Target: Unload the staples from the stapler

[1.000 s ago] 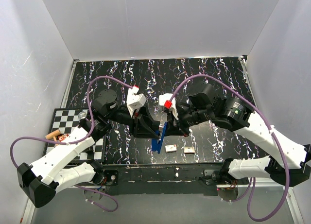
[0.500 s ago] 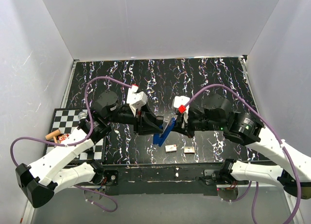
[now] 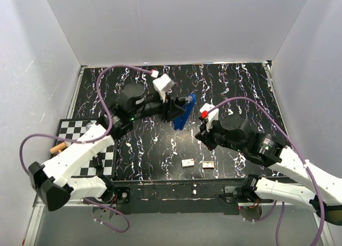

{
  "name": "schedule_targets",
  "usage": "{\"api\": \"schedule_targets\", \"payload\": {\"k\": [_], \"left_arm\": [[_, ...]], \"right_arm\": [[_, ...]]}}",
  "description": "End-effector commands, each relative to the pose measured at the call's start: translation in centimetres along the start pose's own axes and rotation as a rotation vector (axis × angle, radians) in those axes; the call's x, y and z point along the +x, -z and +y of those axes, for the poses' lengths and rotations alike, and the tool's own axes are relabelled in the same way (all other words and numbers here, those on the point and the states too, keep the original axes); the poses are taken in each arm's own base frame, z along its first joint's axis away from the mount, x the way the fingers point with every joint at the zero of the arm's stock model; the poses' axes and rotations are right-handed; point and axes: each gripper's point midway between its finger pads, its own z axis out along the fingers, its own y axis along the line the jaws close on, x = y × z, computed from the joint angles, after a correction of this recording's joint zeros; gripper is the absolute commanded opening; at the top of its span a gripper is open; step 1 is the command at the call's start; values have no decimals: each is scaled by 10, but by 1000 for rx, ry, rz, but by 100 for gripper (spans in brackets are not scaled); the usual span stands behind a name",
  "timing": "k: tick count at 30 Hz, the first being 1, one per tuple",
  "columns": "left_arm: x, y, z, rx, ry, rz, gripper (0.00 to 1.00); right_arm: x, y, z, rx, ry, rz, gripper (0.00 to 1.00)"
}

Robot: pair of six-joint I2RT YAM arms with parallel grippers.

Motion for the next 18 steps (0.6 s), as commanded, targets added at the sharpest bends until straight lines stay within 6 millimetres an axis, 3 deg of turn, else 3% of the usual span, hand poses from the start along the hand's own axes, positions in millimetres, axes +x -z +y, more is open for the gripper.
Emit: {"api": "schedule_targets", "payload": {"k": [1,8,18], "left_arm": [[-23,-18,62,-295,-6,-3,0],[8,-50,141,-507,95,111,0],[58,-61,251,-721,236,266,0]], "right_arm": [[-5,-4,-7,54,-84,-39,1],[5,-10,-10,76,-104,-20,1],[15,-17,-3,41,-122,-14,1]]}}
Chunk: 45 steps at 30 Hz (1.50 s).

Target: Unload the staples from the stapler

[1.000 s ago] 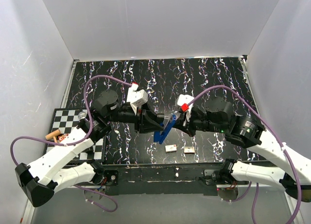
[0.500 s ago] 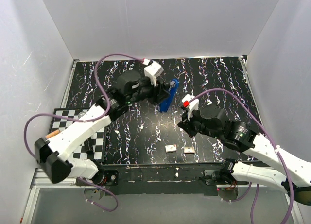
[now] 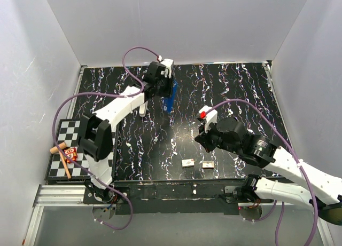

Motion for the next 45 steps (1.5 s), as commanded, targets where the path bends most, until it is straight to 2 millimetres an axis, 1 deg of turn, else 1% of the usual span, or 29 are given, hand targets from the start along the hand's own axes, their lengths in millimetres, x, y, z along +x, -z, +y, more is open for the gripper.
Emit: {"api": "schedule_targets", "payload": {"k": [1,2,5,6,9,12,14,21,22,26,28,30,36,41,45], "left_arm": [[-49,0,27,-96,42,-74,0],[-42,-10,34,-119,45,-39,0],[-41,-24,49,-169,36,-4,0],[-37,-32,52,-181,29,13,0],[-30,-47,66,-233,12,47,0],[-23,-58,77,-277,4,77,0],[-15,-65,82,-296,2,99,0],[3,-77,93,-314,6,145,0],[5,-78,95,-317,6,151,2],[12,-81,100,-323,10,164,19],[13,-81,101,-324,11,163,23],[14,-82,103,-326,14,162,31],[13,-83,102,-315,6,153,46],[6,-79,100,-306,3,127,53],[-12,-64,90,-268,12,65,55]], "right_arm": [[-9,-4,5,-25,-26,-52,1],[-8,-7,5,-24,-25,-48,1],[-6,-10,6,-26,-21,-37,1],[-5,-12,5,-23,-19,-33,1],[-5,-16,7,-29,-18,-33,1],[-4,-20,8,-36,-19,-29,1],[-2,-21,8,-37,-19,-22,1],[0,-25,10,-43,-21,-10,1],[0,-26,9,-41,-24,-9,1],[1,-28,10,-44,-29,-1,1],[2,-28,11,-45,-32,1,1],[2,-28,11,-45,-34,3,1],[4,-27,11,-45,-42,9,1],[4,-24,11,-46,-52,8,1],[3,-20,11,-44,-55,6,1]]}}
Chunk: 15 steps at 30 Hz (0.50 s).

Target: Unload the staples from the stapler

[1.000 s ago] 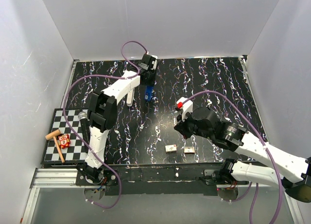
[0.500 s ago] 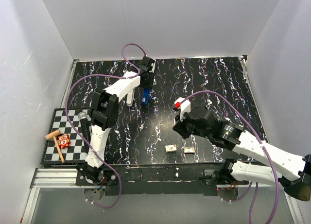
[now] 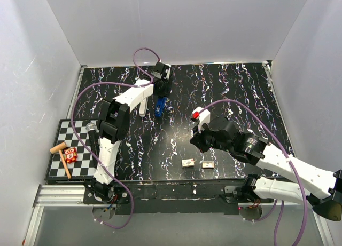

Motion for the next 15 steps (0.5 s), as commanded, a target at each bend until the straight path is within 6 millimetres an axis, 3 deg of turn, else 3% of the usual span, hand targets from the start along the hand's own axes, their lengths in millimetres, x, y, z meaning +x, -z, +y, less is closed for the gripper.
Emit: {"api": "schedule_targets", "payload": {"k": [1,8,15], "left_arm": [[-49,55,0,52,25,-161,55],[-65,118,-13,150,37,-252,56],[-44,173,-31,245,18,-280,56]], "right_arm": [[-11,7,3,-13,-16,-44,1],[-8,9,2,-5,-37,-20,11],[6,5,-2,25,-67,47,29]]}}
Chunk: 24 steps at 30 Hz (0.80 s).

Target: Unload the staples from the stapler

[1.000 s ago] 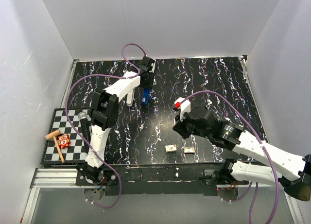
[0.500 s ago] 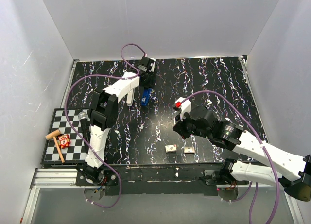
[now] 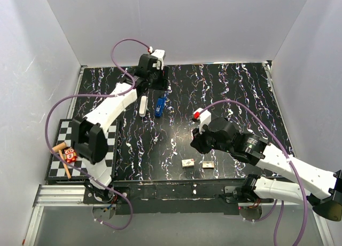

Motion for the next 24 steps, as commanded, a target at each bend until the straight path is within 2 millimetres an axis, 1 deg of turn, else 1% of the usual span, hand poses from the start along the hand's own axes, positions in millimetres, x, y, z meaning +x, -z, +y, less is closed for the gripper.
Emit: {"api": "schedule_targets", "payload": {"k": [1,3,4,6,9,11,14,17,20,23,24], "left_arm": [[0,46,-27,103,-10,-42,56],[6,62,-31,114,-10,-49,56],[10,70,-39,160,-9,-45,56],[15,90,-42,194,-7,-54,56],[27,111,-49,253,-13,-56,56],[35,125,-50,281,-24,-54,56],[53,141,-48,300,-40,-44,57],[59,160,-48,329,-56,-72,57],[67,173,-48,353,-78,-91,58],[76,178,-46,361,-93,-98,59],[80,176,-46,364,-102,-93,59]], "right_arm": [[-2,1,-2,22,-33,22,31],[3,-2,-3,35,-36,52,32],[6,-4,-5,43,-38,64,33],[10,-7,-6,55,-41,84,34],[18,-10,-12,83,-44,111,37],[24,-12,-16,104,-38,140,41],[34,-14,-24,151,-26,196,48],[46,-14,-35,220,-36,243,49],[57,-10,-41,264,-71,288,49],[73,-6,-44,301,-117,342,49],[79,-4,-47,320,-128,364,49]]}}
